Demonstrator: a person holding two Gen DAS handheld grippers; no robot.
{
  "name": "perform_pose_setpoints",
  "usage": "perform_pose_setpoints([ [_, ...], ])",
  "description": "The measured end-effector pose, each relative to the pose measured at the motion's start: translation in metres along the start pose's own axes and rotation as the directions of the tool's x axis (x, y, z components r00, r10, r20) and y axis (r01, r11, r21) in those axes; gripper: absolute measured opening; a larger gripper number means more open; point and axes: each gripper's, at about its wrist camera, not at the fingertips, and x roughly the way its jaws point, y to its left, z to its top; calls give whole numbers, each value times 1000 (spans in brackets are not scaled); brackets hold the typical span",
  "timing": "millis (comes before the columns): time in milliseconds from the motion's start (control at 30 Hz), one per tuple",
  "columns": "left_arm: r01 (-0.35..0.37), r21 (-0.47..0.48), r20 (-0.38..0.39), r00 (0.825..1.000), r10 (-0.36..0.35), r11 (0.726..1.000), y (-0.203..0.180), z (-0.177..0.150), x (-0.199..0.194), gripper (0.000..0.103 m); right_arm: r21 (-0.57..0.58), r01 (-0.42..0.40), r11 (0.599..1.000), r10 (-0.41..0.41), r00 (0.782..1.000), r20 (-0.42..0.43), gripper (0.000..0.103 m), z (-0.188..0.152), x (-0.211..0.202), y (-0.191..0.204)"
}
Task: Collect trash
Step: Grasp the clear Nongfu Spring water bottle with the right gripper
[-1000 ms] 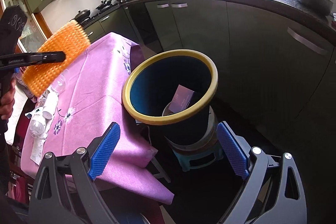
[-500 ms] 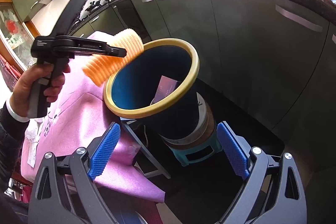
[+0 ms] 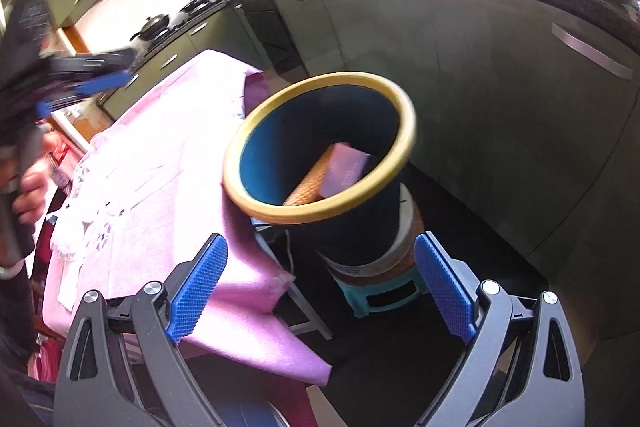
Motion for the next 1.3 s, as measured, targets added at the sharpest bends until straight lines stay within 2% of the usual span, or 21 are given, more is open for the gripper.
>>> perform_pose_setpoints([
  [100,-13,-84,87,996,20,996,29,-29,-59,91,-48,-25,999,24,1000,-15,94,2,5,19],
  [233,-95,-200,159,979,128,975,68,-71,-129,94,-134,-59,989,55,998,-35,94,8,15,53],
  [367,-216,-326,175,943,283,920,104,-115,-186,96,-226,-132,965,124,991,-47,94,17,23,101],
  [533,-302,-442,149,904,401,845,141,-160,-231,96,-334,-251,909,235,968,-89,94,18,37,176],
  [633,-332,-473,134,888,439,816,157,-182,-247,96,-369,-318,873,294,948,-122,92,16,52,224],
  [767,-316,-504,133,891,433,804,170,-199,-259,96,-405,-389,827,347,921,-176,72,14,68,290],
  [867,-318,-506,132,890,436,802,171,-205,-258,96,-453,-424,784,375,906,-197,71,10,68,332],
  [967,-309,-506,129,896,424,805,176,-210,-257,96,-491,-430,758,368,903,-222,71,0,72,369],
  [1067,-303,-503,127,901,415,810,177,-212,-254,96,-491,-446,748,362,895,-262,71,-5,84,397],
  [1167,-294,-503,133,903,408,813,176,-215,-256,96,-494,-431,755,326,900,-288,71,-7,100,419],
  [1300,-291,-505,136,903,408,812,178,-219,-259,96,-493,-412,766,275,904,-328,71,-7,122,430],
])
